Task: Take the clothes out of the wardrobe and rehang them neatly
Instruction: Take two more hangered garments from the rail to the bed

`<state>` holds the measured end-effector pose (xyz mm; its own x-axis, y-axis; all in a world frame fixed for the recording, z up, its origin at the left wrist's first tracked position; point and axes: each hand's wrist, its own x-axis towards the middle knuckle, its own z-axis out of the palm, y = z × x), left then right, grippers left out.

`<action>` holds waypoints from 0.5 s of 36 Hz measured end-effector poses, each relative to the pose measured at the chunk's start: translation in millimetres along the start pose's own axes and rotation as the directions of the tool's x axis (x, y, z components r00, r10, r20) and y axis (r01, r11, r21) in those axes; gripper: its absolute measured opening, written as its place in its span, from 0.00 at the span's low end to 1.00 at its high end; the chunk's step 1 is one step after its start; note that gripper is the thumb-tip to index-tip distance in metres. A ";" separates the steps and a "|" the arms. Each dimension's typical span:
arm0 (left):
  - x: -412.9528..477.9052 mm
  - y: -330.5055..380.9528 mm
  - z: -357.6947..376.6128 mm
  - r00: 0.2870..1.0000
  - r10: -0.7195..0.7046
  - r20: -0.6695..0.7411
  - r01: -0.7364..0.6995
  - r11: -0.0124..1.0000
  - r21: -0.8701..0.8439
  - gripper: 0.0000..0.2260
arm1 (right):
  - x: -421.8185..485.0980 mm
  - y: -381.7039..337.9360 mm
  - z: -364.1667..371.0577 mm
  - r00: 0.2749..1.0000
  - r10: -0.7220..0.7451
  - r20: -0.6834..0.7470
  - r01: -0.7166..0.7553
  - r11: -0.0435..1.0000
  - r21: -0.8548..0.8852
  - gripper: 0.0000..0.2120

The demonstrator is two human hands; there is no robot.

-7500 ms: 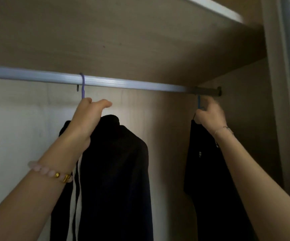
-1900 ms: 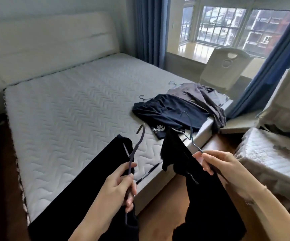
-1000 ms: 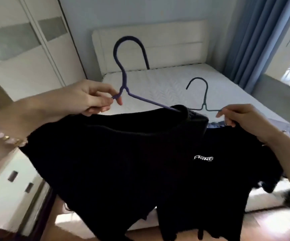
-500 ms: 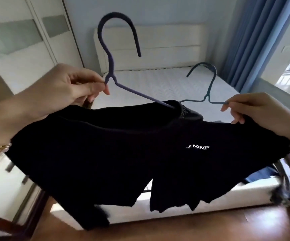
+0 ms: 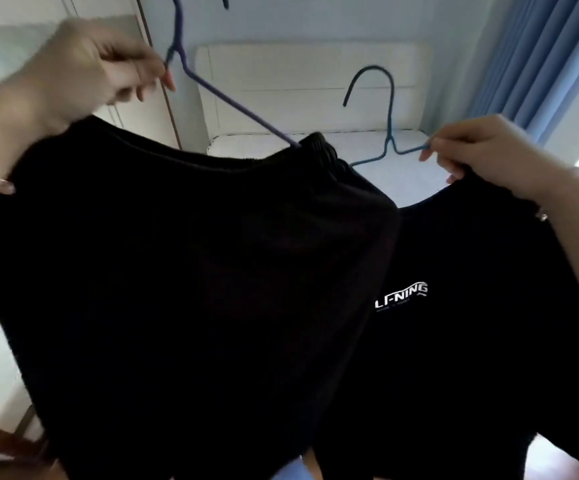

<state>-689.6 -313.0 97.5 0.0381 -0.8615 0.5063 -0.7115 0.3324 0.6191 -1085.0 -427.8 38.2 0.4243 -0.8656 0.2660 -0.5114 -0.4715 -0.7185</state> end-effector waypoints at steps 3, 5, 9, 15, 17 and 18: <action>27.1 -63.4 32.1 0.998 -0.054 0.042 0.055 0.998 -0.022 0.16 | 52.7 38.8 31.5 0.995 0.070 0.073 -0.067 0.997 -0.046 0.11; 45.5 -117.4 57.9 0.992 -0.101 0.079 0.103 0.994 -0.020 0.18 | 89.0 68.1 58.0 0.987 0.120 0.108 -0.117 0.992 -0.038 0.12; 79.4 -230.7 113.4 0.965 -0.244 0.093 0.242 0.970 0.033 0.14 | 162.6 132.2 115.7 0.967 0.203 0.156 -0.192 0.978 -0.082 0.13; 116.7 -384.4 194.1 0.855 -0.477 0.203 0.460 0.879 0.125 0.11 | 262.1 240.9 195.9 0.928 0.343 0.142 -0.327 0.937 -0.123 0.14; 124.8 -429.0 219.0 0.816 -0.532 0.225 0.510 0.846 0.153 0.11 | 289.5 275.1 221.1 0.911 0.397 0.115 -0.382 0.915 -0.129 0.14; 127.9 -449.8 231.0 0.801 -0.554 0.225 0.529 0.832 0.166 0.12 | 302.5 290.6 233.4 0.903 0.417 0.108 -0.402 0.906 -0.137 0.14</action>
<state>-526.7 -661.3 -254.8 0.2669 -0.9610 -0.0723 -0.6887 -0.2427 0.6833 -930.9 -787.3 -240.1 0.2510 -0.9594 -0.1289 -0.7355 -0.1025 -0.6697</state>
